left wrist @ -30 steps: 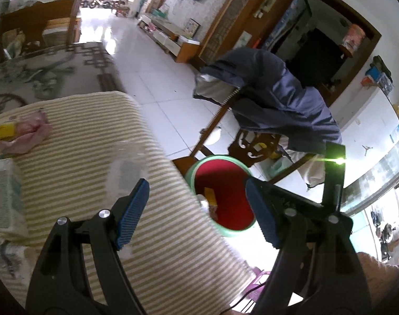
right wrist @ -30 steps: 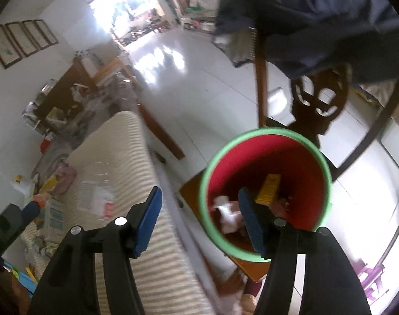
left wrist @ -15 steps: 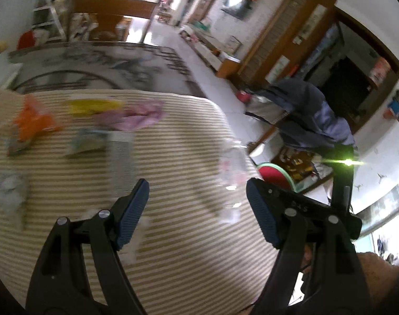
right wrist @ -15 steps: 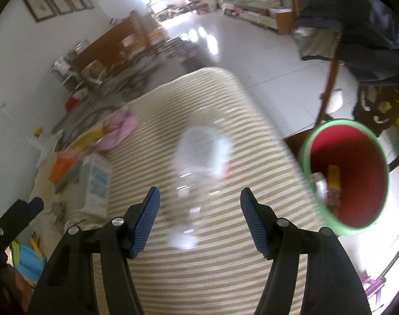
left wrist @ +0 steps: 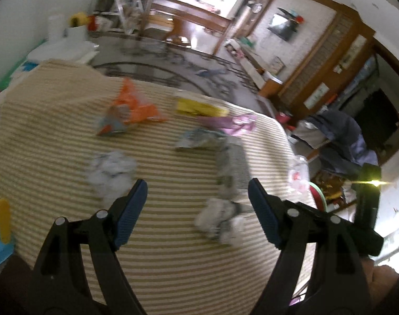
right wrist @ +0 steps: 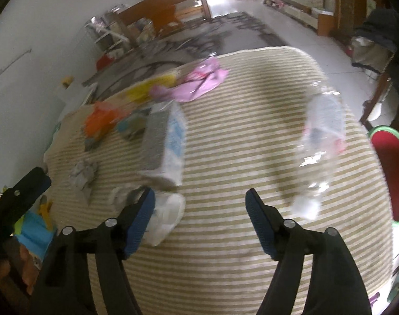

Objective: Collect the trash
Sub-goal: 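Move both grippers back over the remaining trash on the table, then grasp crumpled grey paper with the left gripper while the right gripper grasps the printed paper cup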

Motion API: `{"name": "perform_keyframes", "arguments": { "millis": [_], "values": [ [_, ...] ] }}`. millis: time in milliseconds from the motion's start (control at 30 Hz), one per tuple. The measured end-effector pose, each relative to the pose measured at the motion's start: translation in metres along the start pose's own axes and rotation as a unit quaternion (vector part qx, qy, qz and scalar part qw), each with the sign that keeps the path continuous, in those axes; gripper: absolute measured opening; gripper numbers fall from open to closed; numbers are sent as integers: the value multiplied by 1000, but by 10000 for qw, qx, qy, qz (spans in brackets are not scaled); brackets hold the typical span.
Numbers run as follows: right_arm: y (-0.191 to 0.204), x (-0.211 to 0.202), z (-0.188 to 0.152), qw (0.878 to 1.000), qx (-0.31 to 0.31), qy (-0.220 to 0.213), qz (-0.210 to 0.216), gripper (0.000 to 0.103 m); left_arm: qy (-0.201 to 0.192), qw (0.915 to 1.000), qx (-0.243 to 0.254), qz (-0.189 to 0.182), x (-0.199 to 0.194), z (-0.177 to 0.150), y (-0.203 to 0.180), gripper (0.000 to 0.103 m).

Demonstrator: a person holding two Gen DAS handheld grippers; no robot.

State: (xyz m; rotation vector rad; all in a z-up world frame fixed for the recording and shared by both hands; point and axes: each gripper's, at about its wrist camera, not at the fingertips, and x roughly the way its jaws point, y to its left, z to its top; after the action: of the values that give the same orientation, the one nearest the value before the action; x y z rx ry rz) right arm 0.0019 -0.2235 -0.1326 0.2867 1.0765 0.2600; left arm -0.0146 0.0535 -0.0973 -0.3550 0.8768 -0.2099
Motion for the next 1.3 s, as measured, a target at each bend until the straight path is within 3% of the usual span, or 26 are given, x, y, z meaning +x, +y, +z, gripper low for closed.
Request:
{"name": "perform_keyframes", "arguments": {
  "millis": [133, 300, 533, 667, 733, 900, 933, 1067, 1133, 1200, 1300],
  "values": [
    [28, 23, -9, 9988, 8, 376, 314, 80, 38, 9996, -185, 212, -3, -2, 25, 76],
    [53, 46, -14, 9969, -120, 689, 349, 81, 90, 9989, -291, 350, -6, -5, 40, 76],
    [55, 68, -12, 9945, 350, 930, 334, 81, 122, 9985, -313, 422, -7, -6, 50, 76],
    [59, 69, -9, 9955, 175, 877, 300, 82, 158, 9980, -378, 480, -6, -5, 56, 76],
    [63, 71, -8, 9955, 102, 881, 346, 74, 163, 9979, -379, 502, -5, -4, 58, 76],
    [60, 72, -7, 9944, 70, 959, 445, 26, 208, 9975, -355, 568, 2, -3, 61, 76],
    [59, 71, -7, 9943, 42, 959, 455, 24, 218, 9974, -360, 577, 4, -3, 62, 76],
    [50, 58, -8, 9955, 65, 843, 437, 28, 278, 9968, -335, 670, 15, 0, 67, 76],
    [47, 54, -8, 9960, 130, 765, 448, 39, 314, 9962, -329, 743, 24, 4, 71, 76],
    [44, 49, -7, 9966, 203, 655, 445, 59, 356, 9958, -350, 773, 32, 8, 74, 76],
    [42, 46, -7, 9967, 344, 600, 426, 69, 471, 9946, -412, 831, 48, 12, 80, 76]
  ]
}}
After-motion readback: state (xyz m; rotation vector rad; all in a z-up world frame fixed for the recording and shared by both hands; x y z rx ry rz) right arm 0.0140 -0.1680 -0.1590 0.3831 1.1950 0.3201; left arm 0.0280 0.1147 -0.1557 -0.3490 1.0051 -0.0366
